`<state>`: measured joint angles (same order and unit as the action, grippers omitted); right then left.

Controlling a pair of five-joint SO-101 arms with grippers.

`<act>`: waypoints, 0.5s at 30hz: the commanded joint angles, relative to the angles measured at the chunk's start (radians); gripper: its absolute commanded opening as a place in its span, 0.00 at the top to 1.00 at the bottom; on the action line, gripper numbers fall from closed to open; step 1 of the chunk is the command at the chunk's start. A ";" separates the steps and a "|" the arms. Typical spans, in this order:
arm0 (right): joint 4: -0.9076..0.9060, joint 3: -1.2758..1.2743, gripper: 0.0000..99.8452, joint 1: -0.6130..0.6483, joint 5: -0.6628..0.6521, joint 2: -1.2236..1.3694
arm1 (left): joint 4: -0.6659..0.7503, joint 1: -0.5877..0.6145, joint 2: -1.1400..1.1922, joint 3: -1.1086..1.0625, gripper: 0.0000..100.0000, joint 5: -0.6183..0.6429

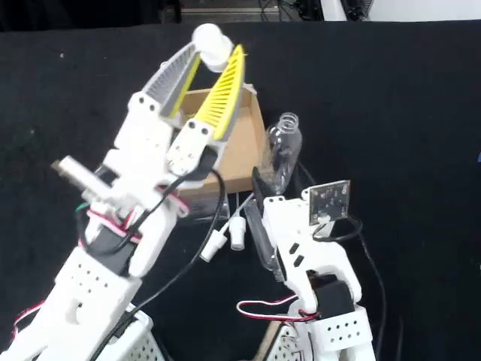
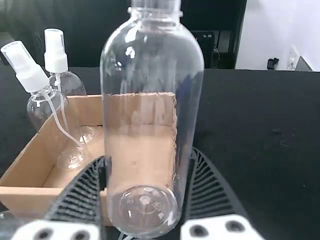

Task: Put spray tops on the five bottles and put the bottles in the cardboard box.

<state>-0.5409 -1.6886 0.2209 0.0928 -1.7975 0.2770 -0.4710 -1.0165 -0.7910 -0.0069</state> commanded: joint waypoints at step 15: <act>0.437 0.002 0.99 -0.021 0.002 -0.044 | 0.020 -0.002 0.021 0.018 0.97 0.012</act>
<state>-0.1588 -1.6886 0.2209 0.0928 -1.7975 0.2770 -0.4726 -0.9966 -0.7910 -0.0069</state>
